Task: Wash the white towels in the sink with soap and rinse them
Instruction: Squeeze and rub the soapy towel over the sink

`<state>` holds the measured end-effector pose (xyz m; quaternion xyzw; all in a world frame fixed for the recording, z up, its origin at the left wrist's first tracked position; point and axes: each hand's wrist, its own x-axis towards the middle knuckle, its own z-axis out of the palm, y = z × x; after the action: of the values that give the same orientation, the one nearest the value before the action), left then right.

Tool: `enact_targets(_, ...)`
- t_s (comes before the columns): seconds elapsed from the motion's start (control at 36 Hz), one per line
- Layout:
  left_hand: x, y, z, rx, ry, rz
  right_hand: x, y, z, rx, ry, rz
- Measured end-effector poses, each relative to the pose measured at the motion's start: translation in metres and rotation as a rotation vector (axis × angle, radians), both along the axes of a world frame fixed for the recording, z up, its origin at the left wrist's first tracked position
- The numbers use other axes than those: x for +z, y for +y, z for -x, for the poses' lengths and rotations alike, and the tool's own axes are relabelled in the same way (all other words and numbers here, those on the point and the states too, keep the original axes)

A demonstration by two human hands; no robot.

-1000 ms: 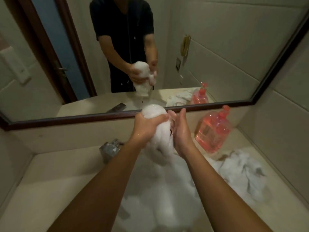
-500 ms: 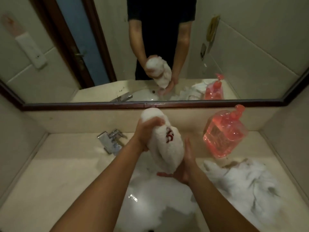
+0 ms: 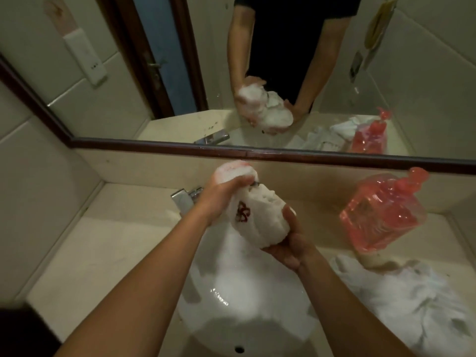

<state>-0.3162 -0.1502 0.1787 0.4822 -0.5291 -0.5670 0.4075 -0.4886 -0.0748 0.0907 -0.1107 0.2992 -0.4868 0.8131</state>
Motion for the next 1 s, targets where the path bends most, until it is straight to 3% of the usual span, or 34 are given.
enact_targets(0.11, -0.014, -0.002, -0.008, 0.170, -0.004, 0.070, 0.001, -0.006, -0.012, 0.008, 0.049, 0.047)
enact_targets(0.22, -0.023, -0.004, -0.017, 0.247, 0.108, 0.092, 0.004, -0.014, -0.027, -0.006, 0.123, 0.093)
enact_targets(0.42, -0.045, -0.009, -0.042, 0.257, 0.263, -0.061, -0.003, -0.025, -0.039, -0.006, 0.290, 0.178)
enact_targets(0.61, -0.073, -0.004, -0.047, 0.285, 0.350, -0.173, -0.009, -0.033, -0.053, -0.209, 0.324, -0.036)
enact_targets(0.78, -0.101, 0.013, -0.051, 0.240, 0.415, -0.211, -0.034, -0.026, -0.046, -0.086, 0.352, -0.142)
enact_targets(0.86, -0.112, 0.022, -0.057, 0.275, 0.368, -0.237, -0.050, -0.025, -0.044, -0.050, 0.499, -0.166)
enact_targets(1.0, -0.120, 0.026, -0.086, 0.217, 0.151, -0.108, -0.057, -0.042, -0.059, -0.050, 0.795, -0.182)
